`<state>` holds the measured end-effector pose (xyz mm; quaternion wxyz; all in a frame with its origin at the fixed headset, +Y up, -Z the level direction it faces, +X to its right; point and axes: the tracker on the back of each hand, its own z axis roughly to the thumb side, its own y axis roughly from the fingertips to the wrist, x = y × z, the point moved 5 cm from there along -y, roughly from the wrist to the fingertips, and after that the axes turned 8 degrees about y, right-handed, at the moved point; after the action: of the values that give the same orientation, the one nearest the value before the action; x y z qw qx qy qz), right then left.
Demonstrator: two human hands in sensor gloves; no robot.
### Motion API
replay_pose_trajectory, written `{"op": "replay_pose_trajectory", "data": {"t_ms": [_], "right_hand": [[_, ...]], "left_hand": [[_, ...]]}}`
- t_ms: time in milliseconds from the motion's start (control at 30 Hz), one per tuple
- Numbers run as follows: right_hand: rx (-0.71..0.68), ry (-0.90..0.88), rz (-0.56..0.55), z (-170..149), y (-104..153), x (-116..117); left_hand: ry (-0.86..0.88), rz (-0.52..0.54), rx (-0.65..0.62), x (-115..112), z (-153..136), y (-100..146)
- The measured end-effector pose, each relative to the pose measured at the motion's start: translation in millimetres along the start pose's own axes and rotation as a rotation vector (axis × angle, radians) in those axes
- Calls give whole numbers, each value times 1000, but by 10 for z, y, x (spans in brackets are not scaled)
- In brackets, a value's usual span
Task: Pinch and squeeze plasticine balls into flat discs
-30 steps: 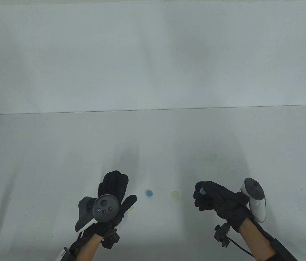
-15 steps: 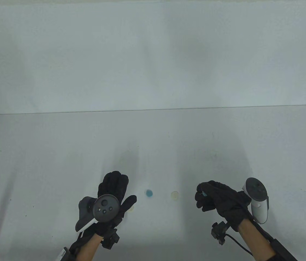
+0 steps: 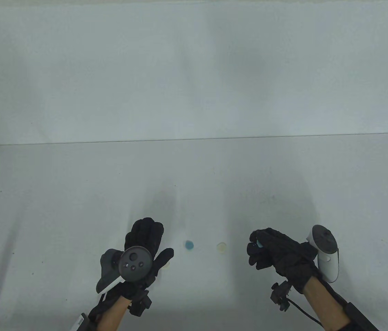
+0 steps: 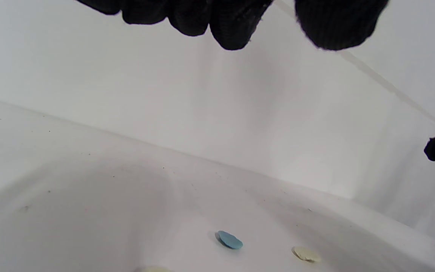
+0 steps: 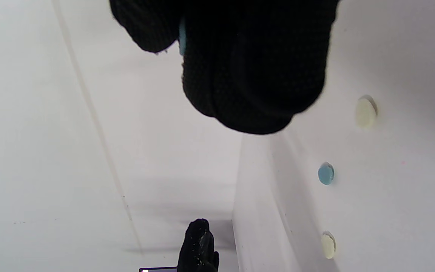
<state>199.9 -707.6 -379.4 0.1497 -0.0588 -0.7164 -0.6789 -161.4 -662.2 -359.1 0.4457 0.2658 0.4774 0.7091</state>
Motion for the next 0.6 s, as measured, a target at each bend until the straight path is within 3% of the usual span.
{"op": "replay_pose_trajectory", "data": {"t_ms": [300, 600], "right_hand": [[-11, 67, -57, 35, 24, -25], [-4, -21, 64, 2, -3, 41]], "left_hand": [[-1, 4, -2, 2, 7, 4], [3, 3, -1, 0, 1, -1]]}}
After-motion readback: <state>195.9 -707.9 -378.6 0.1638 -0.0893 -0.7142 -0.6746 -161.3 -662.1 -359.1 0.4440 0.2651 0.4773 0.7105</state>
